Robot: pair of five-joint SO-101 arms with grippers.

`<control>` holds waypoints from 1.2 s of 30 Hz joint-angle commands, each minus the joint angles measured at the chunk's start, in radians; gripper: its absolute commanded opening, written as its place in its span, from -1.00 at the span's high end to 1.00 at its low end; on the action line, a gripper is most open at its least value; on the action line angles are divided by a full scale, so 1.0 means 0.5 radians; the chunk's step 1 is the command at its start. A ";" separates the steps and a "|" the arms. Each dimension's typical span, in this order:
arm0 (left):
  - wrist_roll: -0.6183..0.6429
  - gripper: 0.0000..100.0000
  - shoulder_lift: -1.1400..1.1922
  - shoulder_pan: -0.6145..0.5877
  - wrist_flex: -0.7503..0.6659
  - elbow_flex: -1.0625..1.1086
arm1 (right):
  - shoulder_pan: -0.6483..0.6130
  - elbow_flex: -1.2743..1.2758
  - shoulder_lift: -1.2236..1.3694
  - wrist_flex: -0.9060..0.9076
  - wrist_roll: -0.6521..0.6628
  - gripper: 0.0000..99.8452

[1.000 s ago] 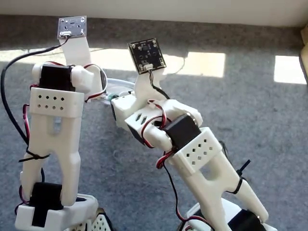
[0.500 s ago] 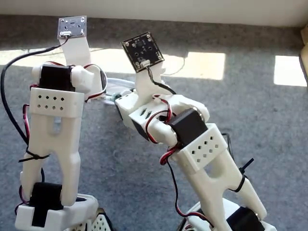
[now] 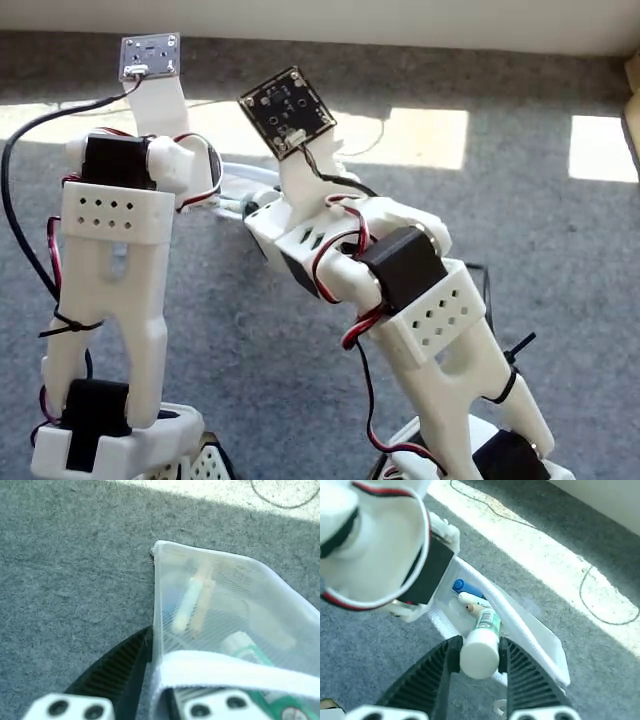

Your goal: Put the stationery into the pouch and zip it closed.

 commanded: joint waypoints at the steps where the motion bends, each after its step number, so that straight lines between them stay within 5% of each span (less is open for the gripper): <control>1: -0.018 0.99 -0.026 -0.026 -0.009 -0.005 | 0.048 -0.118 -0.008 0.014 0.086 0.87; 7: -0.018 0.99 -0.020 -0.026 -0.012 -0.005 | 0.048 -0.121 -0.026 0.124 0.095 0.64; 28: -0.021 0.99 -0.017 -0.026 -0.012 -0.005 | 0.051 -0.121 -0.437 0.333 0.098 0.64; 36: -0.055 0.99 -0.017 -0.026 -0.012 -0.005 | 0.382 -0.020 -0.710 0.400 0.086 0.64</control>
